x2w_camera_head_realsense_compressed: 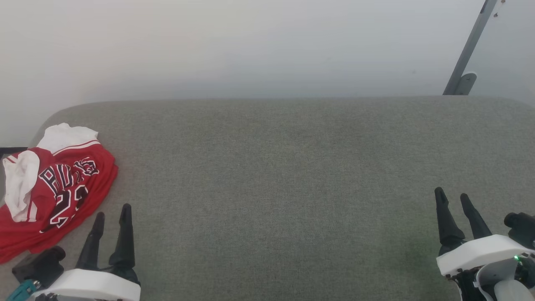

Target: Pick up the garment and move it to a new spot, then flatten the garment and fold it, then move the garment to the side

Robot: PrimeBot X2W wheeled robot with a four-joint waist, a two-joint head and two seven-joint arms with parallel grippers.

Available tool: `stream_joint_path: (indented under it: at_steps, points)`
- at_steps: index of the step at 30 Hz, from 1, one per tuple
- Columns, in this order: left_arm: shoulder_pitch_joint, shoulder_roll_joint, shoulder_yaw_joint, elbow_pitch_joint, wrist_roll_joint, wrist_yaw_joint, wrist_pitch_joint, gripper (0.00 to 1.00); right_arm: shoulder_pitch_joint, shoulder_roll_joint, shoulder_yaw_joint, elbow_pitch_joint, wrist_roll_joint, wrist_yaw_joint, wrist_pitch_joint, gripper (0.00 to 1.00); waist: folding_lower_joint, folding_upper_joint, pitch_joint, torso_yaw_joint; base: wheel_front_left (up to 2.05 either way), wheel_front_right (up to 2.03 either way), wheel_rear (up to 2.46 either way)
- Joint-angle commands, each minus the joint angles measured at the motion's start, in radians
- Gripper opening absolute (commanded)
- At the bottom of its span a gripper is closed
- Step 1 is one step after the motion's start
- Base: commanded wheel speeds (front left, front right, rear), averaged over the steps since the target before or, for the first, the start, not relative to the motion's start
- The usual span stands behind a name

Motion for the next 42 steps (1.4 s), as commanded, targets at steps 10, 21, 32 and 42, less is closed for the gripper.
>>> stream_joint_path:
  at_steps: [10, 21, 32, 42]
  points:
    - [0.014, 0.019, 0.003, -0.018, 0.088, -0.005, -0.031, 1.0, -0.02, -0.019, 0.014, 0.0, -0.082, 0.0, -0.032, 1.0, 0.0, 0.0, -0.002, 0.002, 0.0, 0.0, 0.0]
    - [0.028, 0.032, 0.003, -0.025, 0.154, -0.006, -0.054, 1.0, -0.018, -0.029, 0.022, -0.003, -0.163, 0.0, -0.055, 1.0, 0.0, 0.0, -0.005, 0.003, 0.0, 0.0, 0.0]
    - [0.038, 0.042, 0.005, -0.028, 0.222, -0.006, -0.076, 1.0, -0.003, -0.034, 0.029, -0.015, -0.24, 0.0, -0.074, 1.0, 0.0, 0.0, -0.007, 0.002, 0.0, 0.0, 0.0]
    - [0.047, 0.05, 0.005, -0.032, 0.275, -0.006, -0.092, 1.0, 0.011, -0.034, 0.029, -0.024, -0.298, 0.0, -0.086, 1.0, 0.0, 0.0, -0.009, 0.004, 0.0, 0.0, 0.0]
